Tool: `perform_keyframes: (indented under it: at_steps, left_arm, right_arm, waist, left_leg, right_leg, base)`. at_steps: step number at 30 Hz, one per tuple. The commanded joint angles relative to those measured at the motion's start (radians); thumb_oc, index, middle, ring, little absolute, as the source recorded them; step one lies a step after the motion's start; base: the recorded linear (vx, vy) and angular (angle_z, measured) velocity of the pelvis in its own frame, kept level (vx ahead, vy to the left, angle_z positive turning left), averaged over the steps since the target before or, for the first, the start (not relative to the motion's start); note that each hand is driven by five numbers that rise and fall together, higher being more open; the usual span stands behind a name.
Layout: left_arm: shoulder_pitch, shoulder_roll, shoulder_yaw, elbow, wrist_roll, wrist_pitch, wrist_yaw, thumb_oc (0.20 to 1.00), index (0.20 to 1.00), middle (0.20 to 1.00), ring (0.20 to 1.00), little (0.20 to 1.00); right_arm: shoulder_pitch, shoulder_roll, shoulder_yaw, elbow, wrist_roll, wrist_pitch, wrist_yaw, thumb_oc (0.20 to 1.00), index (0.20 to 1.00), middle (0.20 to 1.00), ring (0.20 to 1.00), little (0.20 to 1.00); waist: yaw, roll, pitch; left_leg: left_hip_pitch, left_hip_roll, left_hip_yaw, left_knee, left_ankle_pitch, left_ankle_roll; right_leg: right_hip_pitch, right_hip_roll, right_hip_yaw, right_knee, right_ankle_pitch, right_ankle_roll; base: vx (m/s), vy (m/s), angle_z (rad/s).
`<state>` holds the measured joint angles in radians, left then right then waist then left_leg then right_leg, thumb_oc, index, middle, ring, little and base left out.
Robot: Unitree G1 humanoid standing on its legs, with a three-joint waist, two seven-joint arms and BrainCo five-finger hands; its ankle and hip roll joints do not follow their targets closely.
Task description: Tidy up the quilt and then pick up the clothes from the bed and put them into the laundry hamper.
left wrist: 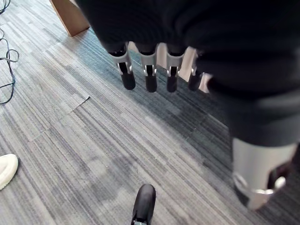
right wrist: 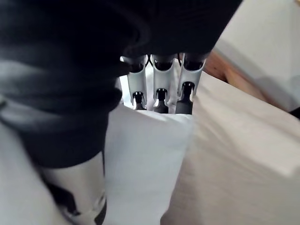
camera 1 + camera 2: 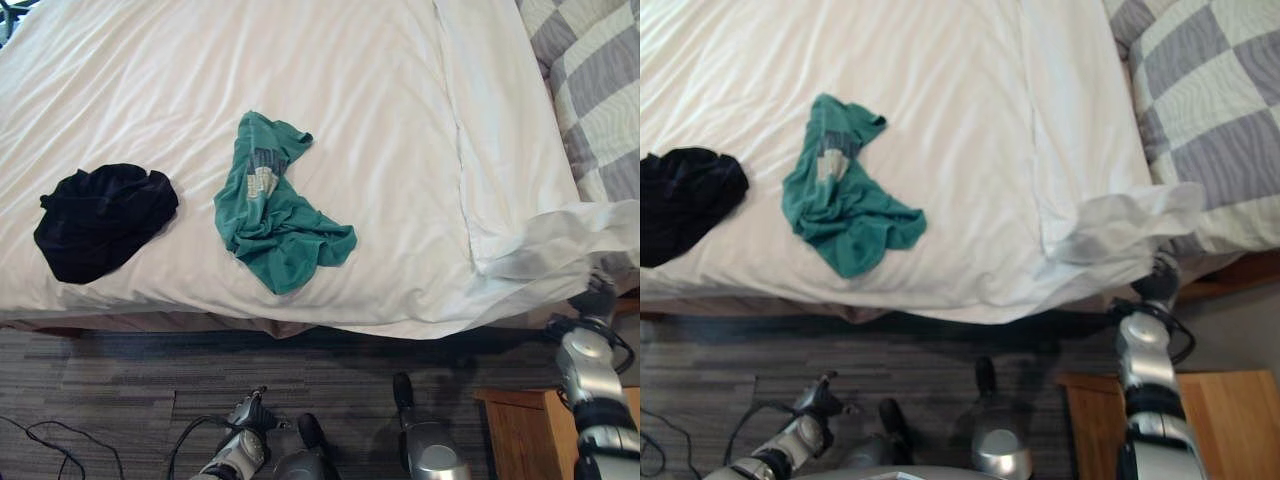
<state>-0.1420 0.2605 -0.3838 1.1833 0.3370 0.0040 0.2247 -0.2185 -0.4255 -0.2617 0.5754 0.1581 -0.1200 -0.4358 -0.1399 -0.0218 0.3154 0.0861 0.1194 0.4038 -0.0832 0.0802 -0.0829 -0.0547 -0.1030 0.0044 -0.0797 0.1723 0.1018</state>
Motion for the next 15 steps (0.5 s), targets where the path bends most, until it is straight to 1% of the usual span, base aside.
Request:
perform_keyframes:
  at_steps: [1,2,3,4,5,6,7,8,11,12,13,14,15]
  left_arm:
    - [0.016,-0.038,0.049,0.058,0.008,0.018,0.032,1.000,1.000,1.000,1.000,1.000]
    - [0.015,-0.038,0.049,0.058,0.008,0.018,0.032,1.000,1.000,1.000,1.000,1.000]
    - [0.023,-0.047,0.049,0.058,0.003,0.019,0.038,1.000,1.000,1.000,1.000,1.000]
    - [0.022,-0.047,0.049,0.058,0.003,0.019,0.039,1.000,1.000,1.000,1.000,1.000]
    - [0.029,-0.052,0.050,0.063,-0.003,0.020,0.043,1.000,1.000,1.000,1.000,1.000]
    - [0.027,-0.052,0.051,0.064,-0.003,0.020,0.044,1.000,1.000,1.000,1.000,1.000]
    - [0.032,-0.053,0.050,0.070,-0.008,0.023,0.045,1.000,1.000,1.000,1.000,1.000]
    - [0.035,-0.056,0.052,0.080,-0.010,0.027,0.044,1.000,1.000,1.000,1.000,1.000]
    - [0.039,-0.058,0.054,0.093,-0.006,0.034,0.041,1.000,1.000,1.000,1.000,1.000]
    - [0.040,-0.058,0.053,0.097,0.000,0.035,0.039,1.000,1.000,1.000,1.000,1.000]
    - [0.044,-0.053,0.045,0.100,0.013,0.034,0.032,1.000,1.000,1.000,1.000,1.000]
    - [0.044,-0.052,0.045,0.098,0.016,0.032,0.031,1.000,1.000,1.000,1.000,1.000]
    - [0.041,-0.049,0.037,0.093,0.016,0.028,0.029,1.000,1.000,1.000,1.000,1.000]
  right_arm:
    - [0.292,-0.074,-0.147,-0.102,-0.013,0.025,-0.243,1.000,1.000,1.000,1.000,1.000]
    - [0.293,-0.073,-0.148,-0.106,-0.015,0.028,-0.244,1.000,1.000,1.000,1.000,1.000]
    - [0.262,-0.098,-0.183,-0.186,-0.068,0.024,-0.316,1.000,1.000,1.000,1.000,1.000]
    - [0.262,-0.097,-0.184,-0.190,-0.070,0.027,-0.317,1.000,1.000,1.000,1.000,1.000]
    - [0.213,-0.119,-0.204,-0.264,-0.109,0.017,-0.374,1.000,1.000,1.000,1.000,1.000]
    - [0.212,-0.118,-0.204,-0.267,-0.110,0.019,-0.375,1.000,1.000,1.000,1.000,1.000]
    - [0.181,-0.125,-0.207,-0.312,-0.120,0.005,-0.391,1.000,1.000,1.000,1.000,1.000]
    - [0.140,-0.138,-0.196,-0.365,-0.151,0.007,-0.407,1.000,1.000,1.000,1.000,1.000]
    - [0.101,-0.145,-0.170,-0.417,-0.180,0.009,-0.396,1.000,1.000,1.000,1.000,1.000]
    - [0.083,-0.153,-0.152,-0.433,-0.204,0.020,-0.385,1.000,1.000,1.000,1.000,1.000]
    - [0.045,-0.186,-0.097,-0.440,-0.261,0.044,-0.350,0.539,0.539,0.539,0.539,0.539]
    - [0.019,-0.201,-0.068,-0.428,-0.274,0.053,-0.331,0.200,0.200,0.200,0.200,0.200]
    - [-0.008,-0.220,-0.034,-0.411,-0.280,0.058,-0.308,0.200,0.200,0.200,0.200,0.200]
  waist:
    - [-0.089,0.029,-0.001]
    - [-0.087,0.029,-0.002]
    - [-0.083,0.032,-0.001]
    - [-0.082,0.032,-0.001]
    - [-0.075,0.034,-0.005]
    - [-0.074,0.033,-0.004]
    - [-0.070,0.034,-0.007]
    - [-0.061,0.032,-0.012]
    - [-0.056,0.032,-0.014]
    - [-0.052,0.031,-0.013]
    - [-0.036,0.031,-0.013]
    - [-0.033,0.033,-0.011]
    - [-0.023,0.034,-0.009]
  left_leg:
    - [0.014,0.069,0.016,-0.004,-0.087,-0.059]
    - [0.010,0.071,0.017,-0.004,-0.082,-0.059]
    - [0.016,0.069,0.011,-0.004,-0.092,-0.058]
    - [0.013,0.070,0.012,-0.004,-0.086,-0.058]
    - [0.019,0.069,0.008,-0.004,-0.094,-0.057]
    - [0.015,0.070,0.008,-0.004,-0.088,-0.057]
    - [0.021,0.070,0.007,-0.004,-0.094,-0.057]
    - [0.019,0.071,0.008,-0.004,-0.087,-0.057]
    - [0.024,0.071,0.006,-0.004,-0.087,-0.057]
    - [0.025,0.071,0.005,-0.004,-0.087,-0.057]
    - [0.025,0.073,0.003,-0.004,-0.083,-0.058]
    - [0.025,0.073,0.002,-0.004,-0.082,-0.059]
    - [0.022,0.073,0.000,-0.004,-0.080,-0.059]
  right_leg:
    - [-0.073,-0.057,-0.001,0.087,-0.178,0.105]
    - [-0.077,-0.055,0.000,0.086,-0.173,0.103]
    - [-0.069,-0.057,-0.001,0.088,-0.183,0.103]
    - [-0.072,-0.056,0.000,0.087,-0.178,0.101]
    - [-0.063,-0.058,-0.003,0.085,-0.185,0.101]
    - [-0.066,-0.056,-0.002,0.084,-0.179,0.099]
    - [-0.061,-0.057,-0.003,0.083,-0.185,0.100]
    - [-0.060,-0.055,-0.002,0.081,-0.180,0.095]
    - [-0.055,-0.055,-0.004,0.082,-0.181,0.093]
    - [-0.054,-0.054,-0.004,0.082,-0.182,0.091]
    - [-0.052,-0.054,-0.006,0.083,-0.183,0.088]
    - [-0.052,-0.054,-0.007,0.082,-0.183,0.088]
    - [-0.052,-0.054,-0.010,0.082,-0.183,0.087]
  base:
    - [0.00,0.034,-0.01]
    - [0.00,0.033,0.05]
    - [0.00,0.000,0.00]
    - [0.00,0.000,0.00]
    - [-0.02,-0.002,-0.05]
    - [0.01,0.013,-0.14]
    - [-0.02,-0.012,-0.13]
    - [0.00,-0.008,-0.16]
    - [-0.01,-0.008,-0.18]
    - [0.00,0.000,0.00]
    - [0.00,0.000,0.00]
    - [-0.02,-0.032,-0.01]
    - [0.00,0.000,0.00]
